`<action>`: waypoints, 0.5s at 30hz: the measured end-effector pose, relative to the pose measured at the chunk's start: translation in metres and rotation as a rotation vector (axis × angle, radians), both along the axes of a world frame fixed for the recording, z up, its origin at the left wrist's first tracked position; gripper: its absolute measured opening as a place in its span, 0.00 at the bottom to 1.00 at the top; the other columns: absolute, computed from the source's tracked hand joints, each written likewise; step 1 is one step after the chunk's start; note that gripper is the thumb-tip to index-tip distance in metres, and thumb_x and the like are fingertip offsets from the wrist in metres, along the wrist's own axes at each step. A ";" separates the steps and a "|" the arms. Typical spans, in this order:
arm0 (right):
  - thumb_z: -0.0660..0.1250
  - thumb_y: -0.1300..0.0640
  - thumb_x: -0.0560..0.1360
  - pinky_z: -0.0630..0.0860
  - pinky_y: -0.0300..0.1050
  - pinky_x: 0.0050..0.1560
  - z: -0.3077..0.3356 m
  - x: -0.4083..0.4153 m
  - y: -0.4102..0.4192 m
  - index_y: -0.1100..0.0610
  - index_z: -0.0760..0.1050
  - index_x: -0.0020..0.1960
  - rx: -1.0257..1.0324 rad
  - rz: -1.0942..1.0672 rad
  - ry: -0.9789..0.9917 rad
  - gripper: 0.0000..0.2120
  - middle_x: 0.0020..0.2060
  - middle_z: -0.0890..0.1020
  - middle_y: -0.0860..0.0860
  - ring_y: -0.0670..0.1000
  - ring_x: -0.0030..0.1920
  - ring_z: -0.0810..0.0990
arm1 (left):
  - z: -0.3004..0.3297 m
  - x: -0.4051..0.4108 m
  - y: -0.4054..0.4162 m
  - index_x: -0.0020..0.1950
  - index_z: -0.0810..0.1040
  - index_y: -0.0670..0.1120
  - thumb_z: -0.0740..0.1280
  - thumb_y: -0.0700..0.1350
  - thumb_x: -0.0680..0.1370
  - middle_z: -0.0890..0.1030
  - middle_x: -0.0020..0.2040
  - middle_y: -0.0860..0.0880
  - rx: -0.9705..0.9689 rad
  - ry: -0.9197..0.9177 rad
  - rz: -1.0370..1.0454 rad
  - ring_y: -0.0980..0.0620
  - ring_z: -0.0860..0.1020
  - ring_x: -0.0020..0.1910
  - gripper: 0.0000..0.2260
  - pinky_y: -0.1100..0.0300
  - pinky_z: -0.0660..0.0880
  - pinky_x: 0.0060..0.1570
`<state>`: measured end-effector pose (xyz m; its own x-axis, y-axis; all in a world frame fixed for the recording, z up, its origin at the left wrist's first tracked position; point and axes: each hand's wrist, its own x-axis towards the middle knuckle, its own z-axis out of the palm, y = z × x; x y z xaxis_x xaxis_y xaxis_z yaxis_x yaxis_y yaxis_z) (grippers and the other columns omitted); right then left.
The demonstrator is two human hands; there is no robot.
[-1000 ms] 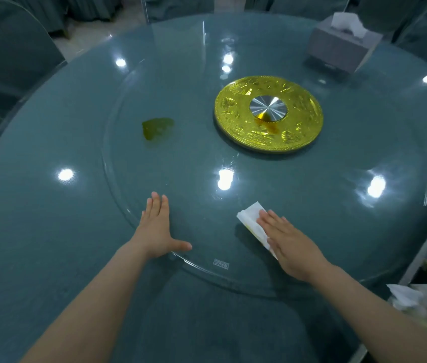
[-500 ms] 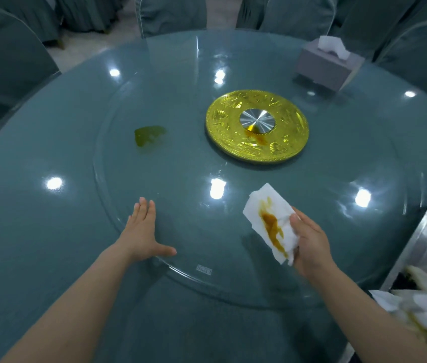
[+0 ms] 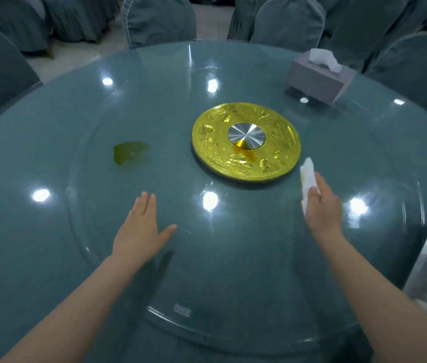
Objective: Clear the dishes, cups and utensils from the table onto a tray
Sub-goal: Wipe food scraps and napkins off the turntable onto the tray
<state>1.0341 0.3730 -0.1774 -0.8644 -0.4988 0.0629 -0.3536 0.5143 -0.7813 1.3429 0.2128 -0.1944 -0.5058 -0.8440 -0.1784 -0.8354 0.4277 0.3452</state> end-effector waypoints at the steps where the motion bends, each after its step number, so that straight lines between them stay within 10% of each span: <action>1: 0.51 0.53 0.77 0.68 0.48 0.62 -0.006 0.000 -0.009 0.53 0.66 0.73 0.092 0.094 0.038 0.25 0.69 0.72 0.55 0.58 0.65 0.72 | -0.001 -0.012 -0.005 0.78 0.44 0.43 0.62 0.61 0.76 0.42 0.79 0.47 0.003 0.007 -0.024 0.51 0.44 0.78 0.41 0.55 0.50 0.74; 6: 0.49 0.59 0.82 0.58 0.48 0.71 -0.048 0.008 -0.044 0.57 0.57 0.76 0.440 0.511 0.195 0.22 0.76 0.58 0.53 0.53 0.75 0.56 | -0.008 -0.056 -0.036 0.77 0.38 0.42 0.65 0.68 0.70 0.38 0.78 0.44 0.053 -0.140 -0.139 0.48 0.41 0.77 0.52 0.52 0.45 0.74; 15: 0.53 0.67 0.77 0.63 0.56 0.63 -0.048 -0.032 -0.148 0.67 0.67 0.64 0.383 0.140 0.272 0.17 0.61 0.72 0.62 0.62 0.63 0.68 | -0.018 -0.065 -0.047 0.77 0.37 0.42 0.65 0.70 0.67 0.37 0.78 0.45 0.070 -0.221 -0.161 0.49 0.40 0.77 0.56 0.54 0.46 0.74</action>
